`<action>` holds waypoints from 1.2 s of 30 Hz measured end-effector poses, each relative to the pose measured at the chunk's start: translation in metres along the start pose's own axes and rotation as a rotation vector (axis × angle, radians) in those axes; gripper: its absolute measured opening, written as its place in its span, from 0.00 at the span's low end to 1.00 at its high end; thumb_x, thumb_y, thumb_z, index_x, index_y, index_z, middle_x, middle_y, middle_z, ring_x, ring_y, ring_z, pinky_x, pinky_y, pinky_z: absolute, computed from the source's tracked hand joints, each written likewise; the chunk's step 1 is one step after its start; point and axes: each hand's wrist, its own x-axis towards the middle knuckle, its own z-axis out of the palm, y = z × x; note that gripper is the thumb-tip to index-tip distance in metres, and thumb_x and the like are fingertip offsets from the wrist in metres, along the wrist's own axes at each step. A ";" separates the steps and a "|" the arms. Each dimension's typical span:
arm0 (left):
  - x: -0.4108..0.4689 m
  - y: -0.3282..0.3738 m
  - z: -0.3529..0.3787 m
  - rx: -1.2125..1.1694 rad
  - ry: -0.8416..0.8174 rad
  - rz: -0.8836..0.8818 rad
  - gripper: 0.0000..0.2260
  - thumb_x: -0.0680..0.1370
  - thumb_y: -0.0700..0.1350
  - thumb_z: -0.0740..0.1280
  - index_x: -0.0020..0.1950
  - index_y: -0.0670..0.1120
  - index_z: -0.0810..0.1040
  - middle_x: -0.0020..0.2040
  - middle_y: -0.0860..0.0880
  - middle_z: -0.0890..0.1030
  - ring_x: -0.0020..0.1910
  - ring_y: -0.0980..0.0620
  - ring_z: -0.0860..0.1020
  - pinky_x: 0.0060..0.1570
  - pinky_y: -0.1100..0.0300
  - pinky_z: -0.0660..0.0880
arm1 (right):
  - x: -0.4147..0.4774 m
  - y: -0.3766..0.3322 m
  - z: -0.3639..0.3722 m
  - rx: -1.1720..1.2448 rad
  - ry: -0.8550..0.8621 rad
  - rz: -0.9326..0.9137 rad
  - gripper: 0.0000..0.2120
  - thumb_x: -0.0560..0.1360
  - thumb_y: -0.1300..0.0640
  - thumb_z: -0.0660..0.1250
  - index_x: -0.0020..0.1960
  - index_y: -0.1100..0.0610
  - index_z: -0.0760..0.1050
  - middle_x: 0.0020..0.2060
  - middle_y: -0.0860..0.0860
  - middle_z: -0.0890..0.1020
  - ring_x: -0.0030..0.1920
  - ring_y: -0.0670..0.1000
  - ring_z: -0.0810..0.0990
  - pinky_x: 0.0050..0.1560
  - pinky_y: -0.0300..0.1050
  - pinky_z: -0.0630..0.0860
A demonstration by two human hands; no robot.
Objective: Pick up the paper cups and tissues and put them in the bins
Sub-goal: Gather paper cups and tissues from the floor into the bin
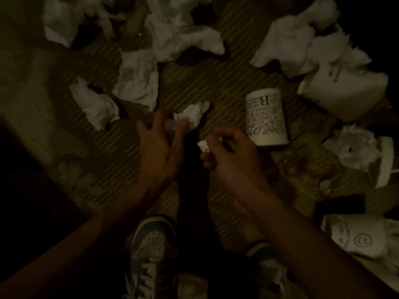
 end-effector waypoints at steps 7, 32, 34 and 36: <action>0.009 -0.014 -0.005 -0.128 0.107 -0.027 0.10 0.77 0.53 0.68 0.40 0.49 0.77 0.41 0.48 0.78 0.40 0.58 0.74 0.38 0.75 0.66 | 0.020 -0.009 0.024 -0.057 -0.051 -0.060 0.05 0.78 0.53 0.66 0.46 0.44 0.76 0.40 0.43 0.82 0.37 0.42 0.82 0.32 0.32 0.75; -0.013 -0.028 -0.083 -0.344 0.024 0.304 0.08 0.75 0.48 0.72 0.42 0.63 0.81 0.42 0.57 0.78 0.42 0.60 0.76 0.40 0.70 0.68 | -0.007 -0.025 0.100 -0.031 -0.257 0.020 0.15 0.81 0.49 0.62 0.53 0.60 0.80 0.41 0.53 0.86 0.39 0.50 0.86 0.32 0.39 0.78; -0.010 -0.036 -0.092 -0.395 0.066 0.287 0.09 0.75 0.49 0.71 0.39 0.65 0.81 0.39 0.62 0.81 0.40 0.63 0.78 0.37 0.71 0.71 | -0.006 -0.022 0.101 -0.086 -0.211 0.017 0.14 0.81 0.53 0.61 0.57 0.62 0.78 0.41 0.56 0.84 0.35 0.51 0.82 0.27 0.38 0.74; 0.004 -0.046 -0.099 -0.416 0.187 0.201 0.04 0.76 0.50 0.69 0.48 0.60 0.81 0.42 0.59 0.81 0.42 0.61 0.79 0.38 0.70 0.72 | -0.001 -0.020 0.100 -0.080 -0.192 0.037 0.11 0.81 0.57 0.61 0.59 0.63 0.74 0.38 0.56 0.81 0.29 0.47 0.79 0.25 0.36 0.72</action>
